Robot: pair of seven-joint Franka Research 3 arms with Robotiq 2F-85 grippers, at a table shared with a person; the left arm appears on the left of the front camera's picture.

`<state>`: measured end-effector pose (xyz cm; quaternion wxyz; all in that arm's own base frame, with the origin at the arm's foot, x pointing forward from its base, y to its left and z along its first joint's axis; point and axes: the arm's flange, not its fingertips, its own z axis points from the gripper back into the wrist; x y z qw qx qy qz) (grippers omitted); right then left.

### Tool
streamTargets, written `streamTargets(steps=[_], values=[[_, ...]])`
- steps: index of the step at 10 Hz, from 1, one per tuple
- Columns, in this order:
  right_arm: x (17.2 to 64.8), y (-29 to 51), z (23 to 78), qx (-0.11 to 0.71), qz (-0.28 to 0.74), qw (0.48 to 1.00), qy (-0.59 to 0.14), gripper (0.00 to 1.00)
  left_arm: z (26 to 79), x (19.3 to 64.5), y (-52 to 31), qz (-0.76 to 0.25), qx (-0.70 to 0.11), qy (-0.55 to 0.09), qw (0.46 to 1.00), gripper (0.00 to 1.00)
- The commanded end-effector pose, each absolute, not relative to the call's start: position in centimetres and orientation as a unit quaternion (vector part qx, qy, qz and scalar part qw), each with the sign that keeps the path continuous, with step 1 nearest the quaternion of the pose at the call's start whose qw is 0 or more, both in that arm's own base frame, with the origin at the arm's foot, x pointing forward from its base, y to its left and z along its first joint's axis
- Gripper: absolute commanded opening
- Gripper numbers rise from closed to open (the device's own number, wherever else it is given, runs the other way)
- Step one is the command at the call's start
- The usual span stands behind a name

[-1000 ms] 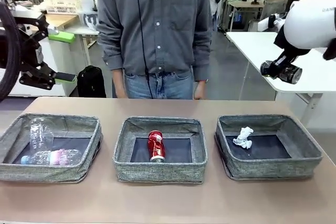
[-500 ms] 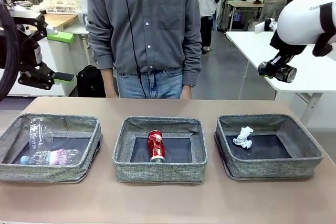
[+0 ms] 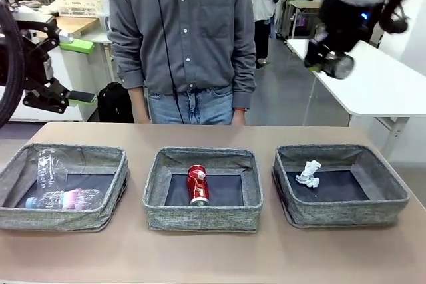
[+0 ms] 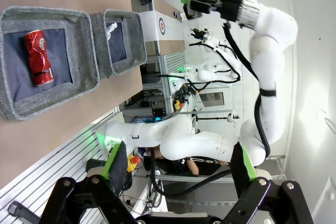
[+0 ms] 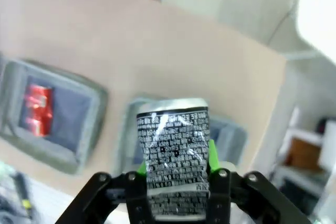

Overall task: Sort the waste into the appropriate baskets.
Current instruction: Pick up the waste item pointed out by the person.

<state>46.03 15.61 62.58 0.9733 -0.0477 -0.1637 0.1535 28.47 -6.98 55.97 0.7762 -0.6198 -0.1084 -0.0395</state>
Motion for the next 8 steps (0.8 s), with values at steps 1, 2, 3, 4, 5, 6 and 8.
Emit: streamTargets(steps=[1, 2, 3, 4, 5, 6, 8], values=[[45.8, 22.1, 64.9, -0.041, 0.043, 0.988, -0.144, 0.4, 56.1, 28.5, -7.0, -0.047, -0.628, -0.115, 0.768, 1.0], [44.7, 25.7, 65.1, -0.056, 0.042, 0.987, -0.144, 0.4, 56.1, 28.5, -7.0, -0.047, -0.628, -0.115, 0.768, 1.0], [43.7, 29.6, 65.2, -0.067, 0.043, 0.984, -0.159, 0.4, 56.1, 28.5, -7.0, -0.047, -0.628, -0.115, 0.768, 1.0], [42.9, 32.9, 65.4, -0.077, 0.051, 0.979, -0.182, 0.4, 56.1, 28.5, -7.0, -0.047, -0.628, -0.115, 0.768, 1.0], [42.2, 35.9, 66.2, -0.077, 0.064, 0.973, -0.208, 0.4, 56.1, 28.5, -7.0, -0.047, -0.628, -0.115, 0.768, 1.0], [41.5, 37.8, 67.3, -0.076, 0.072, 0.968, -0.228, 0.4, 56.1, 28.5, -7.0, -0.047, -0.628, -0.115, 0.768, 1.0], [40.3, 36.8, 65.8, -0.061, 0.077, 0.975, -0.202, 0.4, 56.1, 28.5, -7.0, -0.047, -0.628, -0.115, 0.768, 1.0]])
